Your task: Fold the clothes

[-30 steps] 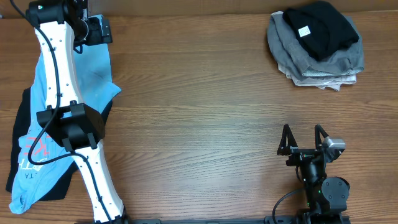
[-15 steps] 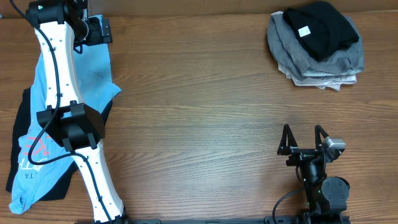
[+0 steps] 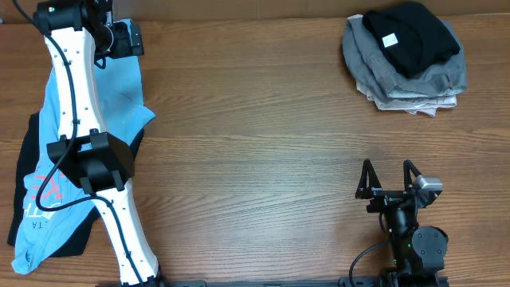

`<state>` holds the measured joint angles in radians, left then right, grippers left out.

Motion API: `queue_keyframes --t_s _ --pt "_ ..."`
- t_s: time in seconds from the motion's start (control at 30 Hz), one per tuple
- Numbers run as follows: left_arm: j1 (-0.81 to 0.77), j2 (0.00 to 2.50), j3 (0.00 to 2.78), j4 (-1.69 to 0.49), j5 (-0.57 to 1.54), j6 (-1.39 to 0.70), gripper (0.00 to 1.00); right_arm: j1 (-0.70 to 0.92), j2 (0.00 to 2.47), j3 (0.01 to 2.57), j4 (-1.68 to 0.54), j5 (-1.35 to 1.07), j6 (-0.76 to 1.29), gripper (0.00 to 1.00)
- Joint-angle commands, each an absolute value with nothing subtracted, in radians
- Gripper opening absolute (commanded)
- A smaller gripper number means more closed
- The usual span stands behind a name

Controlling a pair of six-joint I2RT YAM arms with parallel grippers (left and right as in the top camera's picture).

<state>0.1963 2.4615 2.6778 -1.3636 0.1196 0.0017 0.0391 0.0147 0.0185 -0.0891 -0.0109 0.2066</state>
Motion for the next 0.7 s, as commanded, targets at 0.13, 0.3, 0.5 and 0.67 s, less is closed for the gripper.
queue_keyframes --t_s 0.13,0.3,0.5,0.67 --pt "0.181 2.434 2.693 -1.364 0.123 -0.004 1.00 0.035 0.002 0.008 -0.083 -0.001 0.210 1.00" --pt "0.162 2.289 2.687 -1.362 0.124 -0.004 1.00 0.035 0.002 0.008 -0.083 -0.001 0.210 1.00" --pt "0.135 2.034 2.577 -1.356 0.124 -0.004 1.00 0.035 0.002 0.008 -0.083 -0.001 0.210 1.00" --pt "0.130 1.803 2.337 -1.328 -0.001 0.057 1.00 0.035 0.002 0.008 -0.084 -0.001 0.210 1.00"
